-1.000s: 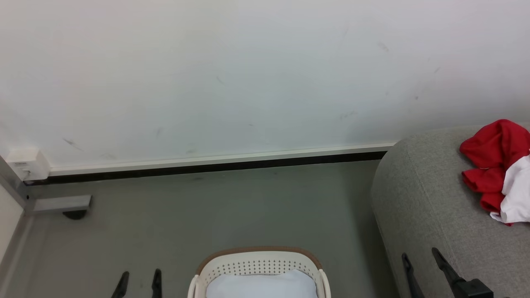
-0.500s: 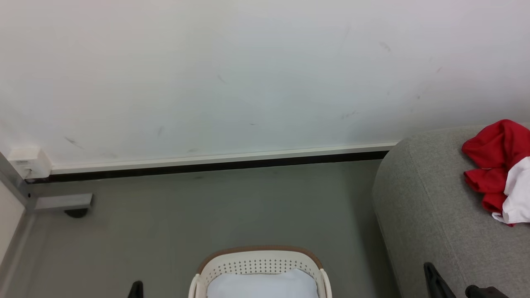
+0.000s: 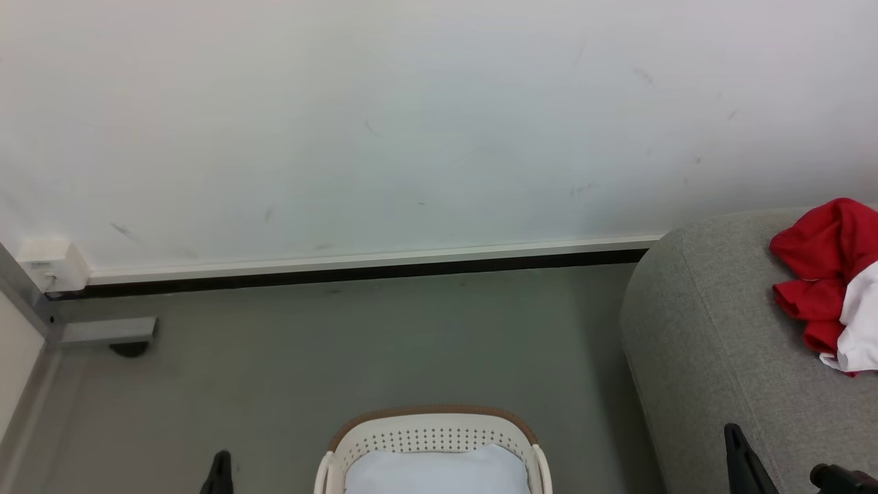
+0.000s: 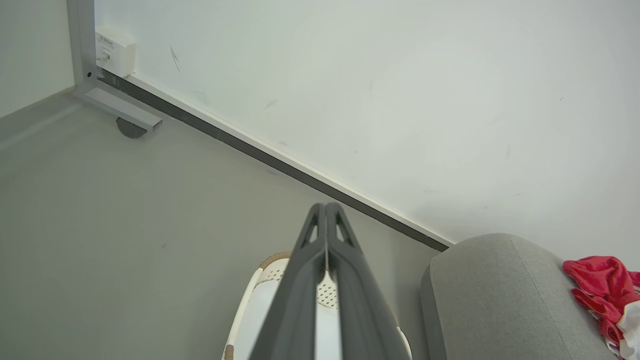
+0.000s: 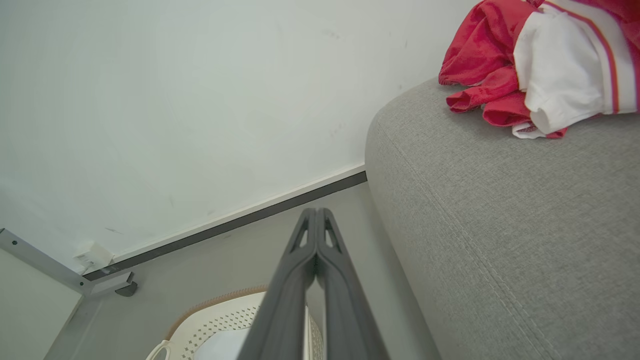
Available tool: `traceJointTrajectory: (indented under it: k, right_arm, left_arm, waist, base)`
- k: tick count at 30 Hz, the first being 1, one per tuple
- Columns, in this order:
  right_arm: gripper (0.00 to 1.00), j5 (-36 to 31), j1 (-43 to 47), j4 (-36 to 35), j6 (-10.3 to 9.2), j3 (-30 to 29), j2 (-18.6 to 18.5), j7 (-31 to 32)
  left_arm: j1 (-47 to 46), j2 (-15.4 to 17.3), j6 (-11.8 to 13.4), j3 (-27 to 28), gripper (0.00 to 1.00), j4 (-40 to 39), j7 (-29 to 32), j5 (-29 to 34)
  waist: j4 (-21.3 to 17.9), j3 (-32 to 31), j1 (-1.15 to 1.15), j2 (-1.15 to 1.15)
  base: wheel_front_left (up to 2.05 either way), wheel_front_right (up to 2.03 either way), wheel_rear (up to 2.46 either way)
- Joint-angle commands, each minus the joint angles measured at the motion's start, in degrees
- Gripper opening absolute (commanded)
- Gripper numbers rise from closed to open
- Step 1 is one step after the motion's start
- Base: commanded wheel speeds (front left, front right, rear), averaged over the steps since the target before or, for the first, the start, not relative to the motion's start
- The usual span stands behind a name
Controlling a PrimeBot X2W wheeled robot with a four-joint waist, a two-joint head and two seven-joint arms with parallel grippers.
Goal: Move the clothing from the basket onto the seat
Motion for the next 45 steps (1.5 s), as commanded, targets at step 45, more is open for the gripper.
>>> traceJointTrajectory:
  k: [45]
  right_arm:
    - [0.00, 36.1, -3.2, -5.7, -0.08, -4.4, -0.6, 8.8]
  left_arm:
    - [-6.9, -0.3, -3.0, 3.3, 0.00, 0.3, 8.7, -34.0]
  waist:
    - [1.2, 0.8, 0.00, 0.00]
  base:
    - [0.00, 0.00, 0.00]
